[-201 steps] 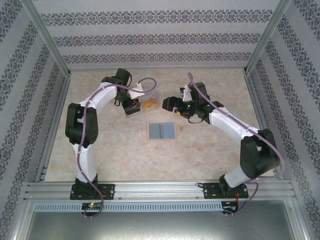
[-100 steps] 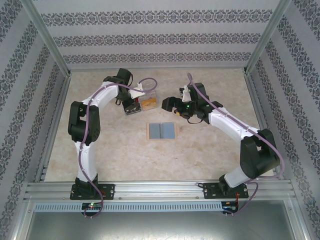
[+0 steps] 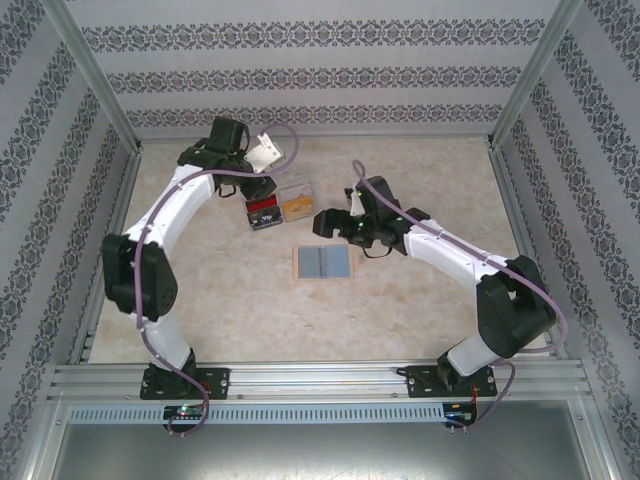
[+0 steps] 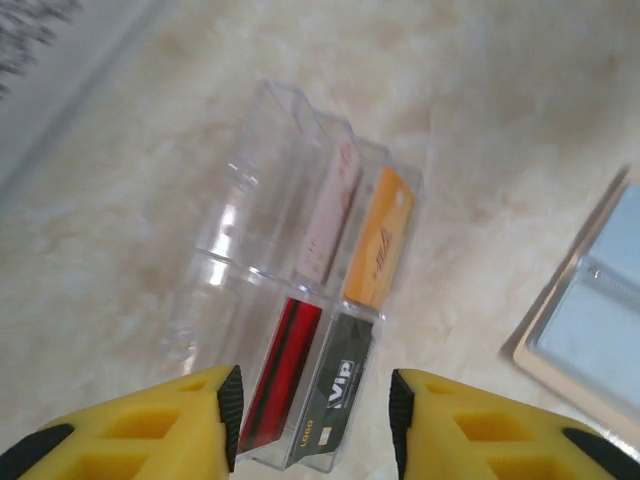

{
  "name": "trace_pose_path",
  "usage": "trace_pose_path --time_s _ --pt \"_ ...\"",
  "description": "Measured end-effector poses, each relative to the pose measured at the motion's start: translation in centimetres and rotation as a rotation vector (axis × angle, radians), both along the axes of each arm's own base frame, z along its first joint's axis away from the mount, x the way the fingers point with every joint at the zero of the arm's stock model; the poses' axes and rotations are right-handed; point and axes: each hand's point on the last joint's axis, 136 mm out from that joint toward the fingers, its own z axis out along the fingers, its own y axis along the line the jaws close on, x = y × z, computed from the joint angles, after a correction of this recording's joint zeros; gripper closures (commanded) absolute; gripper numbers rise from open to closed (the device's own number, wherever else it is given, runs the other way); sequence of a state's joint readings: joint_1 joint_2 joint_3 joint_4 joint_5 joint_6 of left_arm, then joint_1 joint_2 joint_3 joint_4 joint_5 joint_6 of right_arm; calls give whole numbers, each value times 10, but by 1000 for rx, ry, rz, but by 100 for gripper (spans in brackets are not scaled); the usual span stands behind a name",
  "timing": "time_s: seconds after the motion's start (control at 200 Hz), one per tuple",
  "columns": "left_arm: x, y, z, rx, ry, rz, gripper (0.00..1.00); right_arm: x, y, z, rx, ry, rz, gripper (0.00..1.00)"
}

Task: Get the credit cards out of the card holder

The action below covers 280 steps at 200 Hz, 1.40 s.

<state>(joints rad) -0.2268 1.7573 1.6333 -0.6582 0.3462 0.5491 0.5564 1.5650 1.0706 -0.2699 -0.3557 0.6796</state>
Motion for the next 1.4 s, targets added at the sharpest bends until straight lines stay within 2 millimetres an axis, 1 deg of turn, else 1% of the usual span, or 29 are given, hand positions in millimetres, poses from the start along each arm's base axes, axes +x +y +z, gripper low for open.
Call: trace_pose_path --time_s 0.075,0.14,0.24,0.275,0.37,0.415,0.49,0.56,0.674,0.799,0.834,0.889,0.989,1.104,1.179,1.244,1.294,1.344,1.399 --pt "0 8 18 -50 -44 110 36 -8 7 -20 -76 27 20 23" --pt "1 17 22 -87 -56 217 27 -13 13 -37 -139 54 36 27" --pt "-1 36 13 -121 -35 406 19 -19 21 -58 -229 78 60 29" --pt "-2 43 8 -128 -26 470 10 -21 23 -63 -258 82 67 30" --pt "-9 58 -6 -151 0 613 0 -21 29 -73 -334 77 88 33" --pt "-14 65 -12 -165 6 667 0 -20 31 -78 -370 70 97 36" --pt "-24 74 -17 -196 10 741 1 -19 32 -84 -419 61 109 36" --pt "-33 84 -18 -235 7 805 1 -20 29 -92 -461 65 115 36" --pt "-45 91 -19 -311 20 883 1 -24 20 -104 -518 90 126 37" --pt "-55 84 -28 -411 84 915 0 -26 13 -116 -556 114 130 39" --pt "-57 80 -33 -440 113 921 0 -25 12 -117 -558 115 129 42" --pt "-61 73 -43 -495 164 932 0 -24 10 -117 -559 116 127 46" --pt "-70 59 -64 -597 270 942 0 -21 7 -117 -558 119 118 50" --pt "-81 41 -90 -685 418 952 0 -20 4 -118 -559 122 112 51" --pt "-83 29 -100 -725 494 946 1 -20 4 -119 -557 121 111 51" --pt "-84 19 -104 -749 544 937 4 -20 4 -119 -554 117 109 51" --pt "-88 9 -108 -762 590 924 8 -20 4 -119 -551 113 108 51" --pt "-92 -1 -111 -768 632 910 15 -20 4 -119 -548 110 108 51" --pt "-97 -15 -116 -769 676 888 19 -19 3 -119 -544 107 106 51"
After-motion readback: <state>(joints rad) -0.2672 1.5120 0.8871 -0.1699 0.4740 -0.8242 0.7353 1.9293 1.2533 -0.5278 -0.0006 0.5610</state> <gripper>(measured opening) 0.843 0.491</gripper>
